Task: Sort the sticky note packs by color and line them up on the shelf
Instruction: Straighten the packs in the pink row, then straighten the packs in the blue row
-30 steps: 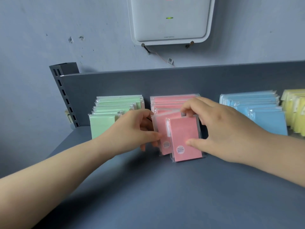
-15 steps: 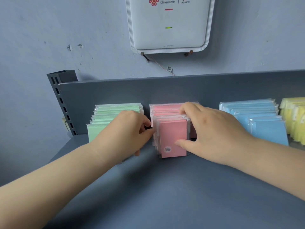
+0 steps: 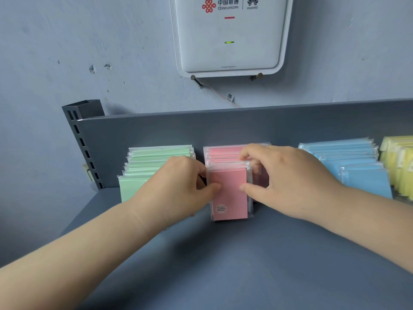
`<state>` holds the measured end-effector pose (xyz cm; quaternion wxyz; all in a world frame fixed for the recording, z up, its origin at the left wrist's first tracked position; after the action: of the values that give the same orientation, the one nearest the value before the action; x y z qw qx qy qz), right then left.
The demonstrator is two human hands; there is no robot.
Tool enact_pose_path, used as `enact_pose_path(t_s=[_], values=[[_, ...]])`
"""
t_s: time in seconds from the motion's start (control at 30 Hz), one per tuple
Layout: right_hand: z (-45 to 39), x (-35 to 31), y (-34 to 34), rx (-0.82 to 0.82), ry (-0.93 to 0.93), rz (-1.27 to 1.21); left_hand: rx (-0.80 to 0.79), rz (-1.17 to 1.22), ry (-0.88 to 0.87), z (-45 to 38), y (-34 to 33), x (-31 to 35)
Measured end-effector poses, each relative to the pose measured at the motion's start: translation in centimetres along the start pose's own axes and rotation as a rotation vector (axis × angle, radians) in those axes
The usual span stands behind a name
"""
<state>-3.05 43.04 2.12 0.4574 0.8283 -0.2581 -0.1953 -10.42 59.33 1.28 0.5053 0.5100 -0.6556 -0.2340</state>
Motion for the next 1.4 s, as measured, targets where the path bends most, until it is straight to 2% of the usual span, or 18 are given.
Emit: enact_pose_path(t_s=[0.1, 0.23, 0.4, 0.57, 0.73, 0.87, 1.03, 1.17, 1.4], values=[[0.4, 0.7, 0.0, 0.046, 0.018, 0.007, 0.016, -0.102, 0.011, 0.2, 0.3, -0.1], [0.4, 1.5, -0.1, 0.154, 0.063, 0.023, 0.162, -0.238, 0.025, 0.3, 2.1, 0.4], [-0.4, 2.5, 2.6, 0.168, 0.026, -0.063, 0.291, -0.328, -0.097, -0.2, 4.8, 2.6], [-0.7, 6.3, 6.7, 0.197, 0.026, -0.098, 0.165, -0.303, -0.19, -2.3, 3.9, 7.2], [0.8, 13.1, 9.3, 0.052, -0.032, -0.037, 0.052, -0.371, -0.21, -5.2, 0.0, 11.4], [1.0, 17.6, 10.0, -0.11, -0.05, 0.04, -0.097, -0.463, -0.124, -7.7, -1.9, 14.1], [0.5, 19.8, 8.4, -0.222, -0.049, 0.108, -0.135, -0.455, -0.046, -9.2, -3.9, 15.2], [0.5, 20.0, 7.2, -0.205, -0.035, 0.181, -0.159, -0.459, 0.004, -9.2, -5.1, 14.6], [0.7, 19.7, 5.9, -0.139, -0.016, 0.231, -0.08, -0.374, -0.031, -9.7, -6.7, 13.8]])
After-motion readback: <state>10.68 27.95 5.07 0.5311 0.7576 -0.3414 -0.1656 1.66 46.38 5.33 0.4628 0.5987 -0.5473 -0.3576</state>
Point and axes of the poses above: each hand's wrist, its own z-axis away from the middle knuckle, its own y-axis out of the back of the hand, x = y × z, the point moved 1 cm from there along -z, towards the middle knuckle, and after that the axes turned 6 degrees about x, right-handed, at the moved point
